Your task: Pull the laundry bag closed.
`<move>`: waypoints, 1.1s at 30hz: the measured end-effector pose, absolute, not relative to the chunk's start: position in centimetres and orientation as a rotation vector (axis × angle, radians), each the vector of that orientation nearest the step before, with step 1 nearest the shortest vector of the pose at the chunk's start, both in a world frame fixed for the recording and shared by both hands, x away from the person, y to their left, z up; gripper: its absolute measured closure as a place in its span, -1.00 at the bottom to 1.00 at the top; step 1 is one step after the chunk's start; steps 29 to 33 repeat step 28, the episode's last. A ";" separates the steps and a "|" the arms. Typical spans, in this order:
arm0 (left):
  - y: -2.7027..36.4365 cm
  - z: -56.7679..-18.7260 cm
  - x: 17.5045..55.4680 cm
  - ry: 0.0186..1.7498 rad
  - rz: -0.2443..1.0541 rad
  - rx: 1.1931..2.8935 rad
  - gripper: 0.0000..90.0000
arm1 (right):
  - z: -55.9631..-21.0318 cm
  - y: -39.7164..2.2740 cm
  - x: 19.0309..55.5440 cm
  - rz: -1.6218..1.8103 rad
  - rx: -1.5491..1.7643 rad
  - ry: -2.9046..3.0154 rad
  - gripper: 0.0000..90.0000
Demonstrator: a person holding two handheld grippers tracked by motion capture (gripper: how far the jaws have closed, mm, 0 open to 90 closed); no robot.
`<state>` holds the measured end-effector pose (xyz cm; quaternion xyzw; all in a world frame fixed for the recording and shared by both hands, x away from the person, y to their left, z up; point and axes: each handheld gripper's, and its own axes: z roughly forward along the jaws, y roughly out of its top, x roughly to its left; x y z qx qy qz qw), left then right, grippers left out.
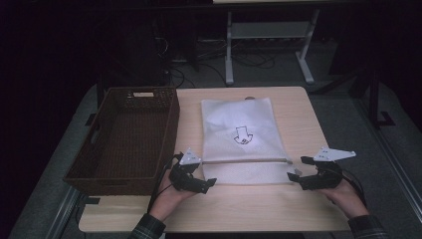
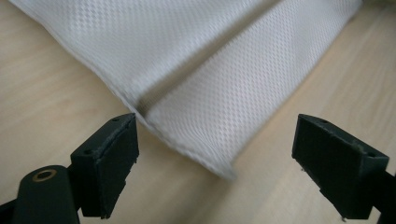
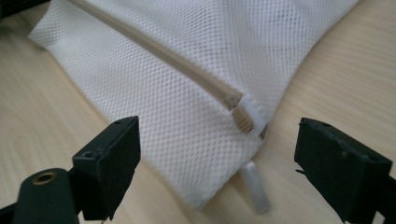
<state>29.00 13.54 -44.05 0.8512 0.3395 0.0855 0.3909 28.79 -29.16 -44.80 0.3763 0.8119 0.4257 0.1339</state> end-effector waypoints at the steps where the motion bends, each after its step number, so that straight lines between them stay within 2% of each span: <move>1: 13.6 -44.2 28.7 0.860 0.225 2.163 -0.69 | -44.9 -29.2 28.1 1.215 1.087 2.359 -0.70; 17: 15.3 -46.0 24.2 0.858 0.207 2.221 -0.69 | -45.7 -30.3 23.5 1.162 1.134 2.325 -0.73; 33: 15.3 -46.0 24.3 0.852 0.219 2.236 -0.69 | -45.9 -30.6 23.2 1.155 1.130 2.331 -0.72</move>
